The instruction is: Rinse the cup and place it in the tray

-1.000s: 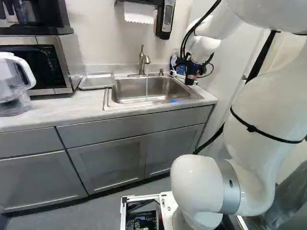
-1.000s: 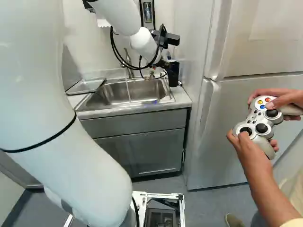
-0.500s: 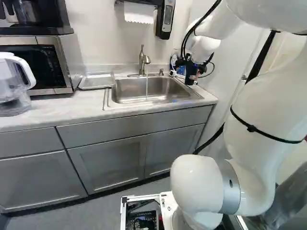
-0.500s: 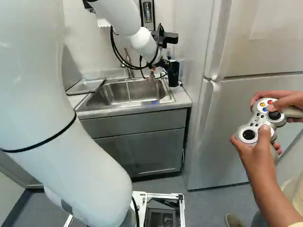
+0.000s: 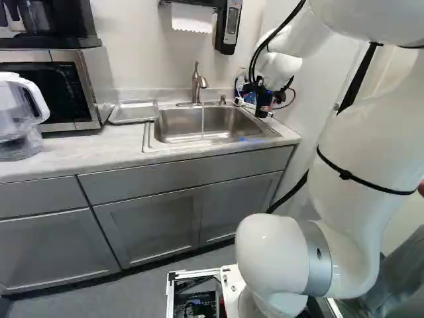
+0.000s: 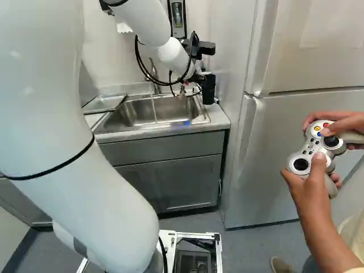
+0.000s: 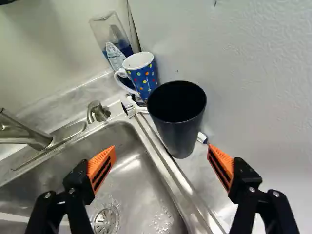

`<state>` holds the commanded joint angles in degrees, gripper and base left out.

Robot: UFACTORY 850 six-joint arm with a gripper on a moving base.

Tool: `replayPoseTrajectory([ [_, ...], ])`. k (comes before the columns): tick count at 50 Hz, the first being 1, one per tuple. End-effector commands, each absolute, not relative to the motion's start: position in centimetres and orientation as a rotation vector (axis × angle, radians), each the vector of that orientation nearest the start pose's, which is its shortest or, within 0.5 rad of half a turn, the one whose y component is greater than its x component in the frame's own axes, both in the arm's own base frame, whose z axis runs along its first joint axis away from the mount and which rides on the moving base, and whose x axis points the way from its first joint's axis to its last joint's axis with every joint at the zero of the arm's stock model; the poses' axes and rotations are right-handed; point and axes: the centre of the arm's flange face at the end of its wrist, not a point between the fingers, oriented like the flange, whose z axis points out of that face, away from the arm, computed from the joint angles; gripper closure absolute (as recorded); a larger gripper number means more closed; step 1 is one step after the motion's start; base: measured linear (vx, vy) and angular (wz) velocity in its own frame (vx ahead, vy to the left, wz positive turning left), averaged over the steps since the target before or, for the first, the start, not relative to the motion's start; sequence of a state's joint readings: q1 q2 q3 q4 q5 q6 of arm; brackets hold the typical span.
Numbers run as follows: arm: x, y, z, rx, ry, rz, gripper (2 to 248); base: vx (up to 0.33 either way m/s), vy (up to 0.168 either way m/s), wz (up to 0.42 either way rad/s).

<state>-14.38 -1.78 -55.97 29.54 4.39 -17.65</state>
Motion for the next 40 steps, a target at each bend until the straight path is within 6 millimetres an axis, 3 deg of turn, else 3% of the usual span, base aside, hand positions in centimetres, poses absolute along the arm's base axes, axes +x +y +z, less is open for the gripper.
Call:
replayPoseTrajectory([
  [40, 51.7, -14.1, 54.1, -2.714, 0.765, -1.582, 3, 0.0, 0.0, 0.0],
])
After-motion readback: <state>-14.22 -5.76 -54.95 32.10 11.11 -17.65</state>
